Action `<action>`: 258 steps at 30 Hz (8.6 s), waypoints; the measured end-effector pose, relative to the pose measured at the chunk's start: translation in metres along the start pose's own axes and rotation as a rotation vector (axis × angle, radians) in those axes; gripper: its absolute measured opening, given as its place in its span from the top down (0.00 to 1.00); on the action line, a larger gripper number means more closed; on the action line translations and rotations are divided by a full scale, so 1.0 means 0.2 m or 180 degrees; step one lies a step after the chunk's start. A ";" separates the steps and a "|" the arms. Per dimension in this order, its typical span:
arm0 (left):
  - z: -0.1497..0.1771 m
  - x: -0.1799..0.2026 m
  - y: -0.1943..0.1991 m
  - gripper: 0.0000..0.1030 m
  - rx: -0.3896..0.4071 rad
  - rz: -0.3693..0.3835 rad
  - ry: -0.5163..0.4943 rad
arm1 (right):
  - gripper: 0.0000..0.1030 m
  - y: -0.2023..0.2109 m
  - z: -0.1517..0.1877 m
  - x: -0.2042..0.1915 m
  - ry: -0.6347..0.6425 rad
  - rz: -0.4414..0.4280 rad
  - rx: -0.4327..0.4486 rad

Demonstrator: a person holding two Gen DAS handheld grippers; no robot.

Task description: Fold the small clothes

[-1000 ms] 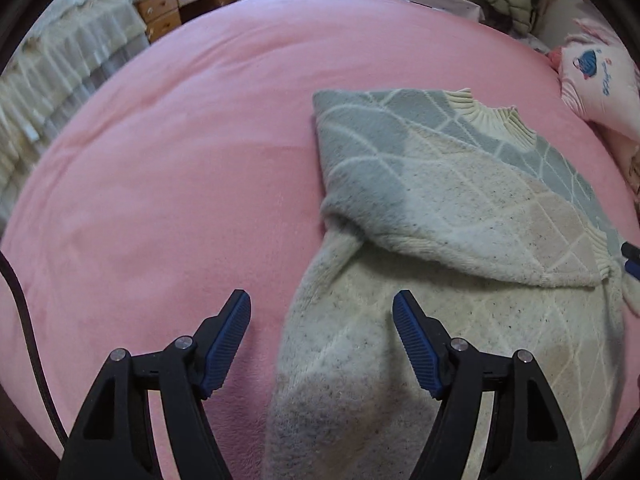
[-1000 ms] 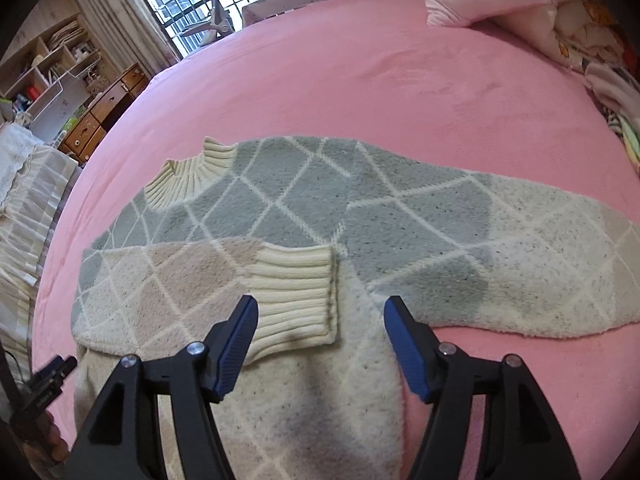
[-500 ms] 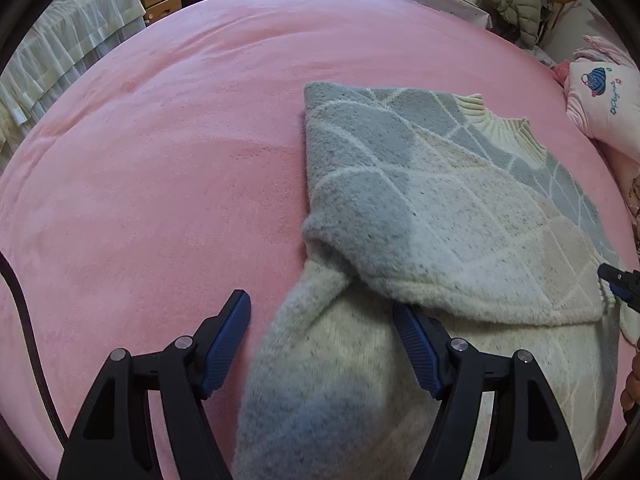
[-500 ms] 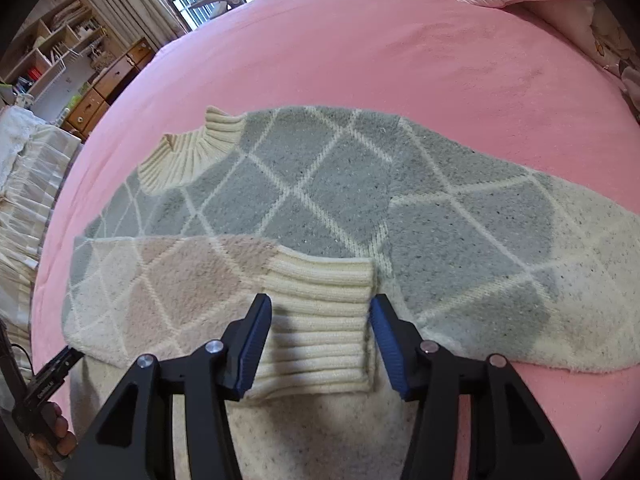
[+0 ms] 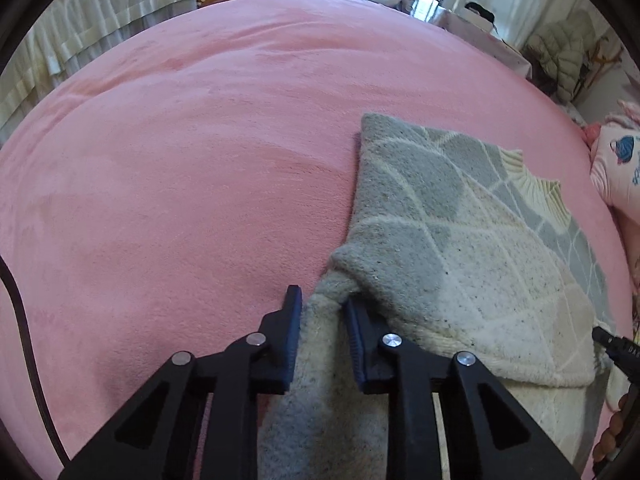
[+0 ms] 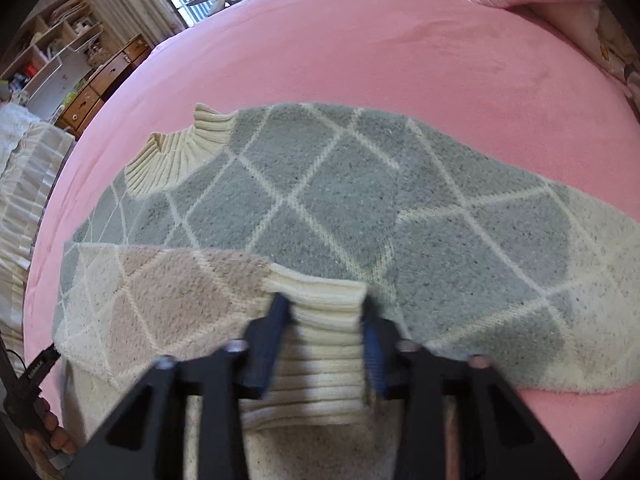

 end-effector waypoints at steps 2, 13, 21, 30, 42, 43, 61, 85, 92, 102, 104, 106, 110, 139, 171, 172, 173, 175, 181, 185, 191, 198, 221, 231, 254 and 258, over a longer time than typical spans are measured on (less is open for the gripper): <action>-0.01 -0.02 0.01 0.84 0.0028 0.0044 0.0138 | 0.87 0.03 -0.01 -0.01 0.0026 0.0053 0.0091; 0.02 -0.27 0.03 0.97 0.0104 0.0171 0.1006 | 0.89 0.15 -0.03 0.02 -0.0068 0.0381 0.0472; -0.02 -0.36 0.06 0.96 0.0105 0.0033 0.0915 | 0.88 0.08 -0.01 0.02 0.0039 0.0430 0.0254; 0.05 0.05 0.17 0.46 0.0367 -0.0191 -0.0441 | 0.83 0.09 0.00 0.02 -0.0036 0.0311 0.0219; 0.08 0.17 0.02 0.32 0.0359 -0.0572 -0.1064 | 0.82 0.08 0.01 0.02 0.0048 0.0322 0.0205; 0.08 0.17 0.02 0.34 0.0348 -0.0540 -0.1063 | 0.82 0.08 0.01 0.02 0.0053 0.0325 0.0204; 0.04 -0.08 -0.03 0.86 0.0204 0.0273 0.0120 | 0.85 -0.02 0.02 0.01 0.0116 0.0461 0.0122; 0.18 0.13 0.74 0.22 0.0448 -0.0123 -0.0625 | 0.55 0.70 0.44 -0.15 0.0479 0.0727 0.0430; 0.39 0.28 1.00 0.18 0.0441 0.0077 -0.0786 | 0.54 0.98 0.70 -0.17 0.0491 0.0633 0.0571; 0.77 0.94 1.10 0.17 0.0556 0.0270 -0.1760 | 0.54 1.15 0.77 0.34 0.0067 0.1008 0.0718; 0.85 1.11 1.05 0.17 0.0545 0.0336 -0.1935 | 0.54 1.15 0.77 0.52 -0.0100 0.1078 0.0686; 0.91 1.26 0.99 0.17 0.0533 0.0375 -0.2078 | 0.54 1.13 0.78 0.69 -0.0276 0.1115 0.0617; 1.07 1.56 0.83 0.17 0.0462 0.0397 -0.2397 | 0.54 1.07 0.82 1.04 -0.0732 0.1101 0.0484; 1.54 2.34 0.50 0.17 0.0281 0.0658 -0.2959 | 0.92 0.98 0.56 1.59 -0.1472 0.0925 0.1012; 0.05 0.18 0.46 0.17 0.0424 -0.0452 -0.0898 | 0.92 0.40 -0.21 -1.26 0.1316 -0.0419 0.0647; 0.04 0.14 0.43 0.17 0.0388 -0.0476 -0.0876 | 0.88 0.35 -0.18 -1.29 0.1346 -0.0429 0.0578; 0.04 0.11 0.41 0.17 0.0350 -0.0493 -0.0857 | 0.87 0.28 -0.14 -1.33 0.1377 -0.0415 0.0457; 0.04 0.04 0.36 0.17 0.0273 -0.0513 -0.0794 | 0.81 0.19 -0.08 -1.36 0.1429 -0.0455 0.0274; 0.04 0.00 0.30 0.17 0.0180 -0.0391 -0.0672 | 0.52 0.27 0.02 -1.36 0.1541 -0.0636 0.0256; 0.03 0.04 0.31 0.17 0.0146 -0.0244 -0.0677 | 0.43 0.45 0.05 -1.21 0.1429 -0.0669 0.0495; 0.03 0.18 0.34 0.17 0.0008 0.0246 -0.0589 | 0.43 0.57 0.11 -0.81 0.1109 -0.0246 0.0614; 0.02 0.31 0.23 0.27 -0.0224 0.0422 -0.0694 | 0.43 0.53 0.26 -0.38 0.0724 0.0123 0.0508; 0.10 0.60 -0.03 0.87 -0.0821 0.0710 -0.0822 | 0.43 0.38 0.40 0.21 -0.0051 0.0497 0.0344; -0.08 0.72 0.21 0.90 -0.0335 0.0927 -0.0804 | 0.43 0.30 0.29 0.20 -0.0088 0.0399 0.0331; -0.06 0.49 -0.10 0.86 -0.0232 0.0417 -0.0737 | 0.68 0.16 0.25 0.27 -0.0173 0.0667 0.0322; -0.07 0.47 -0.06 0.69 -0.0242 0.0438 -0.0812 | 0.60 0.16 0.25 0.25 -0.0032 0.0838 0.0281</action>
Point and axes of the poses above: each gripper's, at about its wrist camera, not at the fingertips, and y roughly against the way its jaws point, x to its right, z to its underside, the point moved 4 cm from there along -y, roughly the way its jaws point, and after that the axes turned 8 degrees about y, right-handed, at the moved point
